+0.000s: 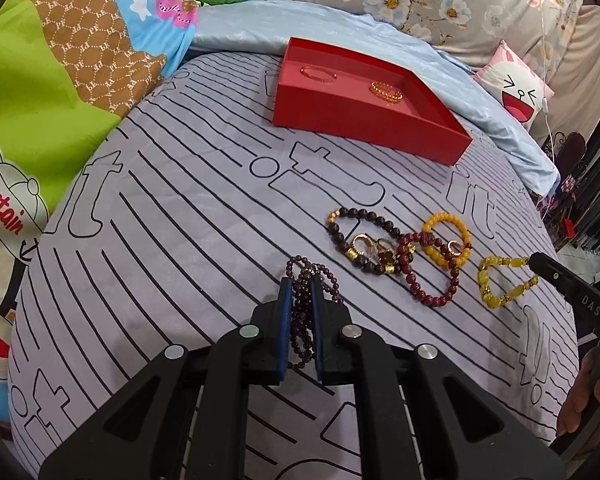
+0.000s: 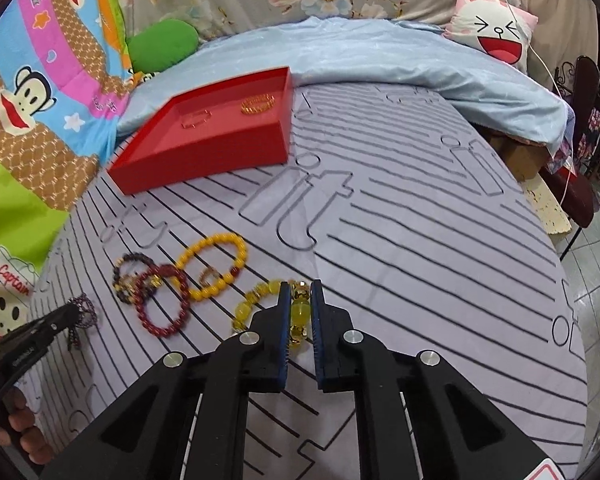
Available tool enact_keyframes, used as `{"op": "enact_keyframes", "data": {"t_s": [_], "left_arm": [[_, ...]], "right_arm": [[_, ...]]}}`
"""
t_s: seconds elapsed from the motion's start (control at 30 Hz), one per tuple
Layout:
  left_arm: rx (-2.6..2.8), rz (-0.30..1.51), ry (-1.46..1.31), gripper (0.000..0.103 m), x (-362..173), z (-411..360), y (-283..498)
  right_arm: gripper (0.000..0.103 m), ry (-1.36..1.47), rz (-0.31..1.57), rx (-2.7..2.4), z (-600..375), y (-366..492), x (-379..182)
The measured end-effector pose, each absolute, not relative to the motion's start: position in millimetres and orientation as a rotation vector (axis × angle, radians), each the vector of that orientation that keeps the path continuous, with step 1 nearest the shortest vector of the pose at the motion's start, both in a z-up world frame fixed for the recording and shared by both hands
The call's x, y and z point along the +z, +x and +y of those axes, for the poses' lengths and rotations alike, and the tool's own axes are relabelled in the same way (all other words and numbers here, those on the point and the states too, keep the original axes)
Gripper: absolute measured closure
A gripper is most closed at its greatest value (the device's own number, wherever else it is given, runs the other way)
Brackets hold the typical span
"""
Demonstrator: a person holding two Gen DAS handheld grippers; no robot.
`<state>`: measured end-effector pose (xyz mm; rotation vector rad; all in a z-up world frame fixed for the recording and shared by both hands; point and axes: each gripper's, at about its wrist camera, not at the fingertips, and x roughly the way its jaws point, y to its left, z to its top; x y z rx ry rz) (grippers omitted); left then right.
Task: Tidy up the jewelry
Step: 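Carry both bead bracelets into the red tray and open both tools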
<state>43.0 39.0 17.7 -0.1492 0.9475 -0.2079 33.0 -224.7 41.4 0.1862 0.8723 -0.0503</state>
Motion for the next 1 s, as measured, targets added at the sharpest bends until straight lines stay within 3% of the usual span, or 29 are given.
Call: {"op": "enact_keyframes", "data": {"t_s": [0.6, 1.0], "left_arm": [[-0.25, 0.823, -0.119, 0.094, 85.5, 24.8, 96.6], [-0.287, 0.746, -0.047, 0.094, 119.3, -3.5, 193.1]], "right_arm": [[0.094, 0.173, 0.744, 0.033, -223.2, 78.1, 110.4], [0.094, 0.167, 0.704, 0.12, -208.3, 183.0, 144.8]]}}
